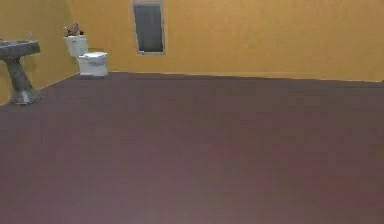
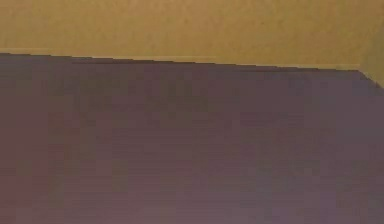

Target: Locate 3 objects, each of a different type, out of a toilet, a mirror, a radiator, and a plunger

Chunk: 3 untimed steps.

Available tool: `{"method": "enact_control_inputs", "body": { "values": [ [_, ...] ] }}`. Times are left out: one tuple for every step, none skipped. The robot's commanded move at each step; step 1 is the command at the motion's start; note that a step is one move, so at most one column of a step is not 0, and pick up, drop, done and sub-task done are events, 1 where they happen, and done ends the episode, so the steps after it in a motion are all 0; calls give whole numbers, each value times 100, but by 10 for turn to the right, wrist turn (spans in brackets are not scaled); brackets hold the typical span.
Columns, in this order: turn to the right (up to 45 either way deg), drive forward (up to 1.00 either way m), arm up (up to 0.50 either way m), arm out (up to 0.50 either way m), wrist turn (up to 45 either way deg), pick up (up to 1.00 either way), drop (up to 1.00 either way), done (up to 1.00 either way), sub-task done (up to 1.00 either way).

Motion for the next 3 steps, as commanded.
{"method": "enact_control_inputs", "body": {
  "values": [
    [0, 100, 0, 0, 0, 0, 0, 0, 0],
    [0, 100, 0, 0, 0, 0, 0, 0, 0],
    [-30, 0, 0, 0, 0, 0, 0, 0, 0]
  ]
}}
